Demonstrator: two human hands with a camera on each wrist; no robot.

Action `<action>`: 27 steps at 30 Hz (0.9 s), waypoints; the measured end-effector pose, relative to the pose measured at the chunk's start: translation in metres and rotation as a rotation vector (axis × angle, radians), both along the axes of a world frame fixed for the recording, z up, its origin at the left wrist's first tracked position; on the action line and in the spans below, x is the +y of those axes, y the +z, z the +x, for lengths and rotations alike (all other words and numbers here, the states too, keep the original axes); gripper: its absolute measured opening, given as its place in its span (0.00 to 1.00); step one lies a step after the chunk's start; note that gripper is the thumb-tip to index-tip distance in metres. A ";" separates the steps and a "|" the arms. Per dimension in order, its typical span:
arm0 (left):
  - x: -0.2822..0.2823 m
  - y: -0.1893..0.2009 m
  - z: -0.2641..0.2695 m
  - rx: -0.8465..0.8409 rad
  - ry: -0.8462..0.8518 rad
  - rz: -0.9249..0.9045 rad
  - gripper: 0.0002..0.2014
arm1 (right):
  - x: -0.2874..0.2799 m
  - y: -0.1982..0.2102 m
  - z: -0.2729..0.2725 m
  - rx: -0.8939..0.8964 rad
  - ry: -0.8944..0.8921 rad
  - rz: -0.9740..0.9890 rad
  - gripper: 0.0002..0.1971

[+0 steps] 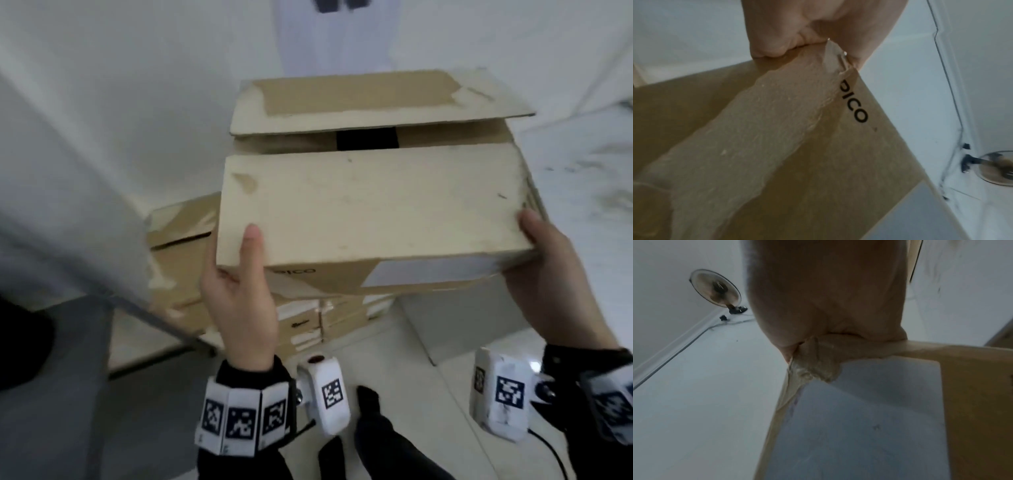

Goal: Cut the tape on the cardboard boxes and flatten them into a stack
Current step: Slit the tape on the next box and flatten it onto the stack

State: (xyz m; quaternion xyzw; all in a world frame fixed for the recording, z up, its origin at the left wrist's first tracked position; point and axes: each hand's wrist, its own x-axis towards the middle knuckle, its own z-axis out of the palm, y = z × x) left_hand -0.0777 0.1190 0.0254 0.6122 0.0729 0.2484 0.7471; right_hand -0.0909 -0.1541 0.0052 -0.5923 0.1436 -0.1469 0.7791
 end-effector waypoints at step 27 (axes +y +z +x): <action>-0.570 -0.131 0.116 0.246 -0.306 0.135 0.22 | -0.580 -0.110 0.063 0.228 -0.096 -0.165 0.33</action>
